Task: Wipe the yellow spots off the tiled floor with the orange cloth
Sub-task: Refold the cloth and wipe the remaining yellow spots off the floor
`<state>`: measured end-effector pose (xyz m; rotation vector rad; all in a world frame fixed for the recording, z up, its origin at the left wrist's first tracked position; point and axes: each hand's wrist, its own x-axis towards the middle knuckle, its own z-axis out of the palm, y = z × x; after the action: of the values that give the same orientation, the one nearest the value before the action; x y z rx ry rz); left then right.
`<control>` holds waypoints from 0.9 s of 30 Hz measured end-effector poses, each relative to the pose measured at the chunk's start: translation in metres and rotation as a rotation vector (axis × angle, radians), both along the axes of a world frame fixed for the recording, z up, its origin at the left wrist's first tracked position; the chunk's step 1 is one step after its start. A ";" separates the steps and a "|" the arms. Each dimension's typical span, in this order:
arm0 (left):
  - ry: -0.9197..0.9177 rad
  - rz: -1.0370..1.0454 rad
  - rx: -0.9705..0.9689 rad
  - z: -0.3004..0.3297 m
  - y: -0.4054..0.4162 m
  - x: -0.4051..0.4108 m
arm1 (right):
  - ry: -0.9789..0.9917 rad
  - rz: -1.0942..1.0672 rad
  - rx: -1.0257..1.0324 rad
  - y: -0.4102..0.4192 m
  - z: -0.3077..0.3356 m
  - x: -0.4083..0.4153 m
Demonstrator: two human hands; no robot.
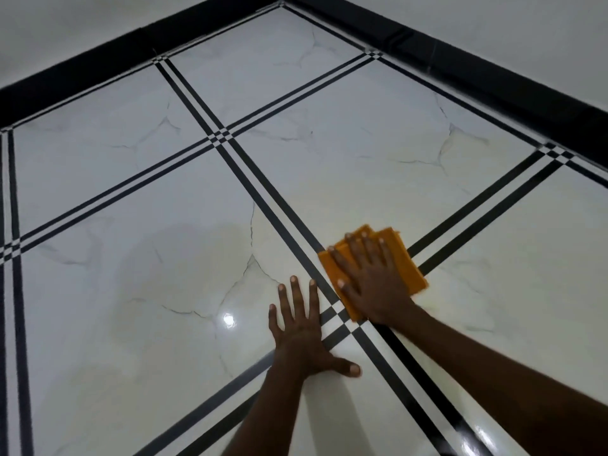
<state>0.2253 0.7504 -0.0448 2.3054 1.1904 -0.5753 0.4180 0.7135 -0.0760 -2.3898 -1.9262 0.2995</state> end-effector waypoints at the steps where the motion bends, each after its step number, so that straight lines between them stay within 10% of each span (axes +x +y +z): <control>1: 0.002 -0.001 0.001 0.000 0.001 0.001 | 0.019 0.010 -0.006 -0.019 0.001 0.002; 8: -0.009 0.007 -0.027 -0.003 0.002 0.002 | -0.020 -0.339 0.016 0.063 0.005 0.096; 15: 0.002 0.016 -0.003 -0.003 0.002 0.002 | -0.018 0.017 0.029 -0.025 -0.003 0.012; 22: -0.022 -0.010 0.008 -0.005 0.004 0.001 | -0.068 -0.428 0.013 -0.068 0.002 0.115; 27: 0.058 0.013 0.043 0.006 -0.004 0.007 | -0.040 -0.046 0.073 -0.078 -0.008 0.002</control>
<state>0.2324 0.7462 -0.0389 2.3296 1.2545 -0.6215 0.4202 0.6359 -0.0838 -2.4069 -1.8612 0.1766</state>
